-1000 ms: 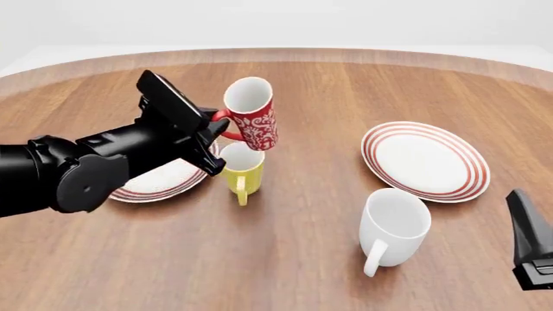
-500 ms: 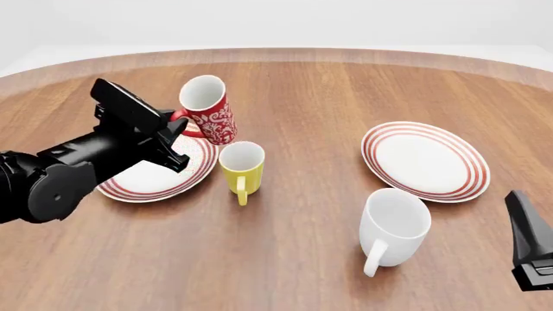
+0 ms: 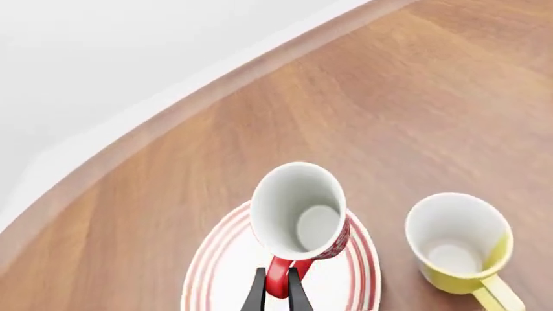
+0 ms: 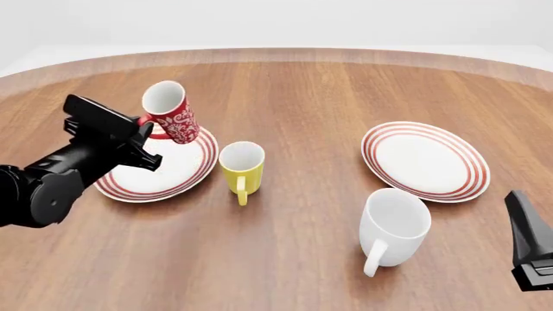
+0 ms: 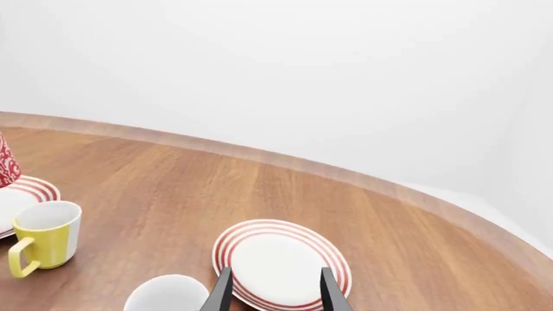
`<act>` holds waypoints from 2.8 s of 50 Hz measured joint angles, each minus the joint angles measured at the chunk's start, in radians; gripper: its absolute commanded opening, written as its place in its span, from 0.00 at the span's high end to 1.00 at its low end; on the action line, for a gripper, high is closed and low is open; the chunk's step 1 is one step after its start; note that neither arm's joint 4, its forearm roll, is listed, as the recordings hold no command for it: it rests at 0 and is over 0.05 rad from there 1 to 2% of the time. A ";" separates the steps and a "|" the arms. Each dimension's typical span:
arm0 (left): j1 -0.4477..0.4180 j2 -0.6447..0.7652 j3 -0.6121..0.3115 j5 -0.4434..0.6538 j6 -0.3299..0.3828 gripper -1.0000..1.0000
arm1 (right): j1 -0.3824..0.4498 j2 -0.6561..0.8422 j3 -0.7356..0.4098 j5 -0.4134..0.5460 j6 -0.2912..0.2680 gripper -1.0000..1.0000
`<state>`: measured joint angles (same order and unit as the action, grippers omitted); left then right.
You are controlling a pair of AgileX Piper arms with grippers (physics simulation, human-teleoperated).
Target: Put the red mug on the left plate.
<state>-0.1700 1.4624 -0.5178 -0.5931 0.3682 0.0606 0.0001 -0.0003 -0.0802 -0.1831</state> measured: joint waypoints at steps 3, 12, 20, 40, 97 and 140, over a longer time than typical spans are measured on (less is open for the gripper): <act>0.018 0.021 -0.002 -0.018 0.005 1.00 | 0.000 0.000 0.000 0.000 0.000 0.00; 0.059 0.079 -0.015 -0.053 0.029 1.00 | 0.002 0.000 0.000 -0.001 -0.001 0.00; 0.078 0.112 -0.023 -0.066 0.047 1.00 | 0.004 0.000 0.000 -0.002 -0.003 0.00; 0.101 0.162 -0.041 -0.064 0.067 1.00 | 0.006 0.000 0.000 -0.002 -0.005 0.00; 0.128 0.288 -0.055 -0.102 0.063 1.00 | 0.005 0.000 0.000 -0.004 -0.005 0.00; 0.132 0.315 -0.056 -0.120 0.056 0.00 | 0.005 0.000 0.000 -0.004 -0.005 0.00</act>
<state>-0.0383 1.7773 -0.5741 -0.7127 0.4243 0.0654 0.0001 -0.0003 -0.0838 -0.1877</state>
